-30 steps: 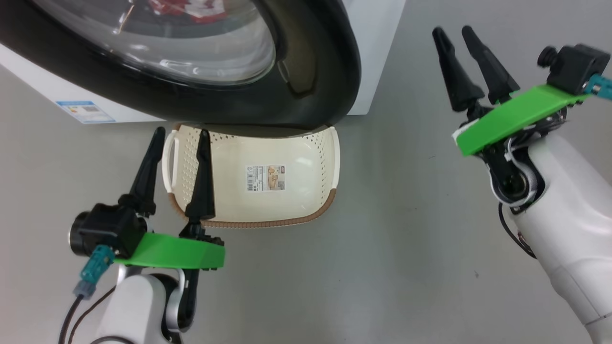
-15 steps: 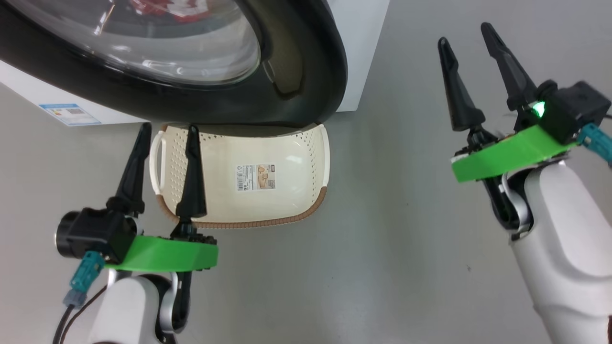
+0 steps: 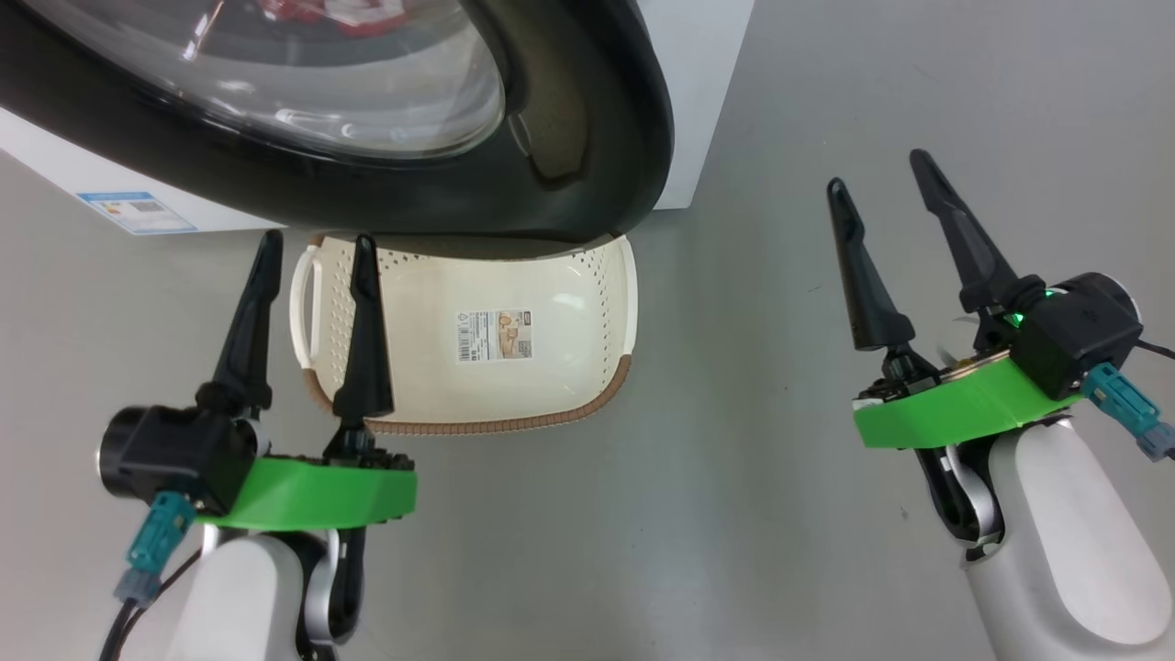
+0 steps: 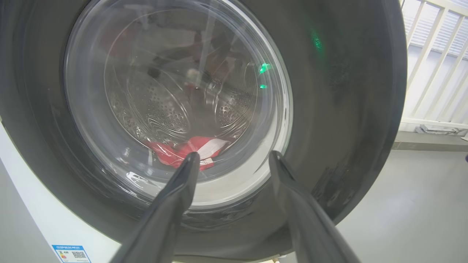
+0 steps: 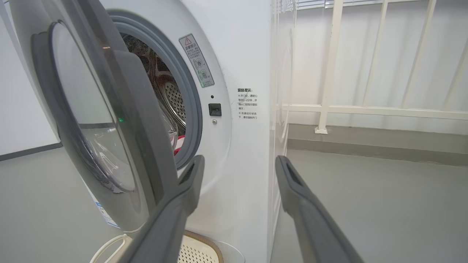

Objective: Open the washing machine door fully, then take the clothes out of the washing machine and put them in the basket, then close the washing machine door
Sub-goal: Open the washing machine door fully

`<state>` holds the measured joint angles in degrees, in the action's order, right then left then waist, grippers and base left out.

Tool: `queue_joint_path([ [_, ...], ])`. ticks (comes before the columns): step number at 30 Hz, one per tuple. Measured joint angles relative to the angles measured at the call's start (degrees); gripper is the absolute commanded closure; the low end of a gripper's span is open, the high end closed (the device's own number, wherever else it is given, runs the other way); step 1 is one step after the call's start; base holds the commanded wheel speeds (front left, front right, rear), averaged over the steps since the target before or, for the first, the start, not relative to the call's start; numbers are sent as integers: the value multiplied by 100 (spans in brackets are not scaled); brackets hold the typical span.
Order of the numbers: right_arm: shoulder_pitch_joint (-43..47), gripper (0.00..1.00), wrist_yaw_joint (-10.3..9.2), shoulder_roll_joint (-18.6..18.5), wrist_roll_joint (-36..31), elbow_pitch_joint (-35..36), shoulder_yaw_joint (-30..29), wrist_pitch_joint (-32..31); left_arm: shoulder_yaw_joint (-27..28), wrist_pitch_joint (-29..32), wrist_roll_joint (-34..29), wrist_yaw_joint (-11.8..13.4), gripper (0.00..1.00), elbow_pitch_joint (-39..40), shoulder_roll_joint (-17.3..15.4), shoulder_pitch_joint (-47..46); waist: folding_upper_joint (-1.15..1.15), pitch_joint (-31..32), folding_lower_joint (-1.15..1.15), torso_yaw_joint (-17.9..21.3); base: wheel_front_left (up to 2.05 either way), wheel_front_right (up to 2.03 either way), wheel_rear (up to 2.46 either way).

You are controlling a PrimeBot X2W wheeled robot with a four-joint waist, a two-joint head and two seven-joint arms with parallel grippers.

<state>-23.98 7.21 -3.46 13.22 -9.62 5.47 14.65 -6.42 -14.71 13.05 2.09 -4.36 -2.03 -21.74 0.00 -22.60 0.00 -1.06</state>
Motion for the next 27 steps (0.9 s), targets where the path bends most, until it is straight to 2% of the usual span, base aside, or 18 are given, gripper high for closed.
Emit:
queue_joint_path([
  [11, 525, 0, 0, 16, -322, 695, -119, 0, -52, 0, 1, 48, 0, 66, 0, 68, 0, -47, 0, -50, 0, 0, 0],
  [27, 621, 0, 0, 18, -370, 810, -119, 0, -99, 0, 1, 49, 0, 79, 1, 66, 0, -92, 0, -85, 0, 0, 0],
])
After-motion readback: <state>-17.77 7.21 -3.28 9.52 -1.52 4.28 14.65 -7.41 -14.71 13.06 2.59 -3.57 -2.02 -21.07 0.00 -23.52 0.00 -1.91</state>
